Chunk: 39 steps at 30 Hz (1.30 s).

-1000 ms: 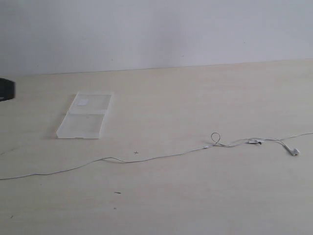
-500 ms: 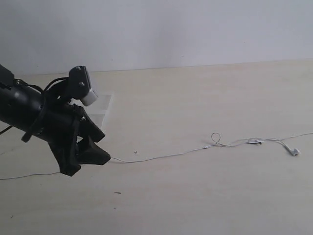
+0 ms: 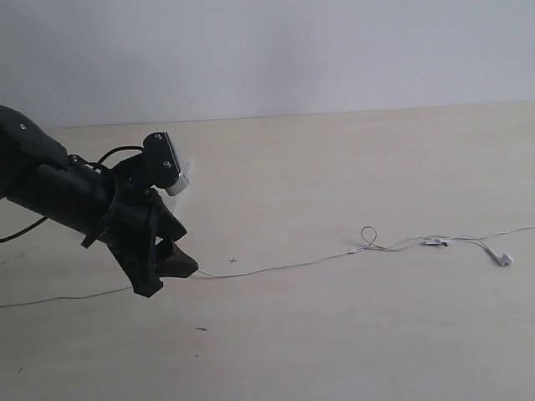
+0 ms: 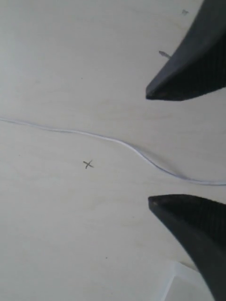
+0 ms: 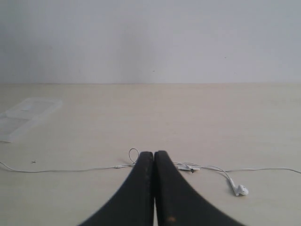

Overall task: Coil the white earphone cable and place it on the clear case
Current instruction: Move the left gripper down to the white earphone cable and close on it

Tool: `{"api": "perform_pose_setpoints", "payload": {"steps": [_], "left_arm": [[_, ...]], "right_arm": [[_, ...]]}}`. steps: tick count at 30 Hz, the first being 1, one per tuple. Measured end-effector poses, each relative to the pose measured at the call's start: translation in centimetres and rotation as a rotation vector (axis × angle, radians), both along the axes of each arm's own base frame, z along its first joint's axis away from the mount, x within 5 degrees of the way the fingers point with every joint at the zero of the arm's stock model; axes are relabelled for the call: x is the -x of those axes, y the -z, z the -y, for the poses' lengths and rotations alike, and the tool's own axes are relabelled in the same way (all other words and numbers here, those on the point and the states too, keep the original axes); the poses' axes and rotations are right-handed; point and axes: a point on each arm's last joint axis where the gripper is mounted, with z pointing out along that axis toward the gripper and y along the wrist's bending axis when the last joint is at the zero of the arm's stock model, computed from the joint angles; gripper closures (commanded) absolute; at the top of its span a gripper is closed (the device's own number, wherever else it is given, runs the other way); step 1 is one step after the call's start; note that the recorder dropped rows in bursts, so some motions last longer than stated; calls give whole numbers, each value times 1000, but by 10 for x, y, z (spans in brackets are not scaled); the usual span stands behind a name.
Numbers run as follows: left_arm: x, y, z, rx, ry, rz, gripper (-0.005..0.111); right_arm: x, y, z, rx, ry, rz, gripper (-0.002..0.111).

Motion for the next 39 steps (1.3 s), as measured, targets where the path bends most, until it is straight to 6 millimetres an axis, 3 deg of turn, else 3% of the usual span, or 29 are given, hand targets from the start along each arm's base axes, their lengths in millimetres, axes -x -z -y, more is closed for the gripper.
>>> {"api": "perform_pose_setpoints", "payload": {"steps": [12,31,39], "left_arm": [[-3,28,6,-61,97,-5,49],[-18,36,12,-60,88,10,49],[-18,40,12,-61,74,-1,57]], "right_arm": [[0,0,0,0,0,0,108],[0,0,0,0,0,0,108],[0,0,0,0,0,0,108]]}}
